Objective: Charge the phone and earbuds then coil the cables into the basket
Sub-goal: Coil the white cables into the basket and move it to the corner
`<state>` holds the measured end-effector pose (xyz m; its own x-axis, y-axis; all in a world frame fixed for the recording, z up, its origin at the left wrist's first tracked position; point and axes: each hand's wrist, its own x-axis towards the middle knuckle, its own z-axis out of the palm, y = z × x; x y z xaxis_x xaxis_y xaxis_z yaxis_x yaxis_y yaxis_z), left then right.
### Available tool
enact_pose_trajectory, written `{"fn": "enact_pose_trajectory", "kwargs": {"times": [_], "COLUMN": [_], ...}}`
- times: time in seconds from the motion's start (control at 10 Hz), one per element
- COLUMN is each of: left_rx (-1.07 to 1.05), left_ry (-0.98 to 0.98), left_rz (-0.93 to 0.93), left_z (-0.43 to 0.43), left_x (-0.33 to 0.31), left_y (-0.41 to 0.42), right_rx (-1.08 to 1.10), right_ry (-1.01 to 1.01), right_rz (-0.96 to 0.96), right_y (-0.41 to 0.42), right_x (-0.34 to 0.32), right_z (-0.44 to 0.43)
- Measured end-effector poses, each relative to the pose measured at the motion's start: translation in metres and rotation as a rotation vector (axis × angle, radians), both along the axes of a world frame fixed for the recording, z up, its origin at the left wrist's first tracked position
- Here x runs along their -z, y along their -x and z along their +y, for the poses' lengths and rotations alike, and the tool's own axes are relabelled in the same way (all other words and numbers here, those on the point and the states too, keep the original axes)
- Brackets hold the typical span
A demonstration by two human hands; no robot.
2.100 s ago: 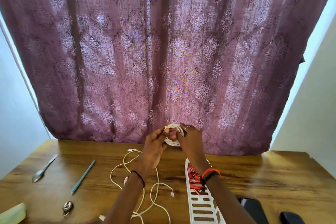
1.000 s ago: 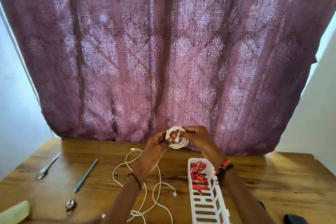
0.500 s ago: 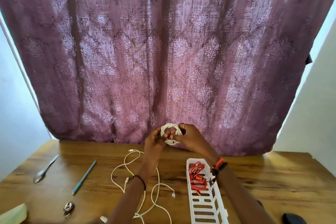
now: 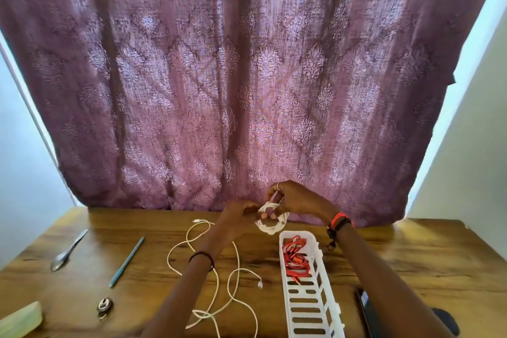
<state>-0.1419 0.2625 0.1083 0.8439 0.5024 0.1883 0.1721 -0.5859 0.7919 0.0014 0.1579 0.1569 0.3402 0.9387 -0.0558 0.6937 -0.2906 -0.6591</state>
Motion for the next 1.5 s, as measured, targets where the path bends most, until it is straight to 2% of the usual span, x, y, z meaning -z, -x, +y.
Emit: {"fn": "enact_pose_trajectory", "kwargs": {"times": [0.1,0.2,0.3,0.4,0.5,0.6,0.7,0.8,0.9,1.2,1.4,1.5], "left_rx": [-0.058,-0.151,-0.232,-0.228,-0.224,-0.164,-0.163,-0.148,-0.151,-0.152,-0.180,-0.181], "left_ry": [0.009,0.249,0.461,0.682,0.743,0.612,0.472,0.471,0.462,0.527,0.624,0.650], "left_rz": [0.035,0.014,-0.070,-0.085,-0.019,0.091,0.150,0.133,0.132,0.169,0.152,0.148], "left_z": [-0.006,-0.016,-0.034,-0.056,-0.070,-0.078,-0.078,-0.079,-0.081,-0.076,-0.075,-0.074], "left_x": [0.012,0.032,0.055,0.073,0.092,0.104,0.115,0.120,0.120,0.132,0.135,0.136], "left_y": [-0.008,-0.015,-0.022,-0.029,-0.037,-0.038,-0.033,-0.030,-0.028,-0.031,-0.032,-0.032], "right_rx": [0.026,0.188,0.404,0.463,0.476,0.489,0.472,0.431,0.401,0.370,0.316,0.331], "right_ry": [0.025,-0.004,0.026,0.034,0.021,0.076,0.160,0.254,0.326,0.325,0.335,0.295], "right_rz": [0.051,-0.031,-0.022,0.092,0.104,0.113,0.016,-0.141,-0.189,-0.164,-0.258,-0.223], "right_y": [-0.004,-0.007,-0.008,-0.009,-0.015,-0.018,-0.021,-0.019,-0.014,-0.006,-0.003,-0.003], "right_x": [0.000,0.008,0.031,0.059,0.077,0.088,0.101,0.112,0.123,0.147,0.149,0.148], "right_z": [-0.006,-0.016,-0.028,-0.042,-0.055,-0.065,-0.071,-0.070,-0.065,-0.053,-0.055,-0.058]}}
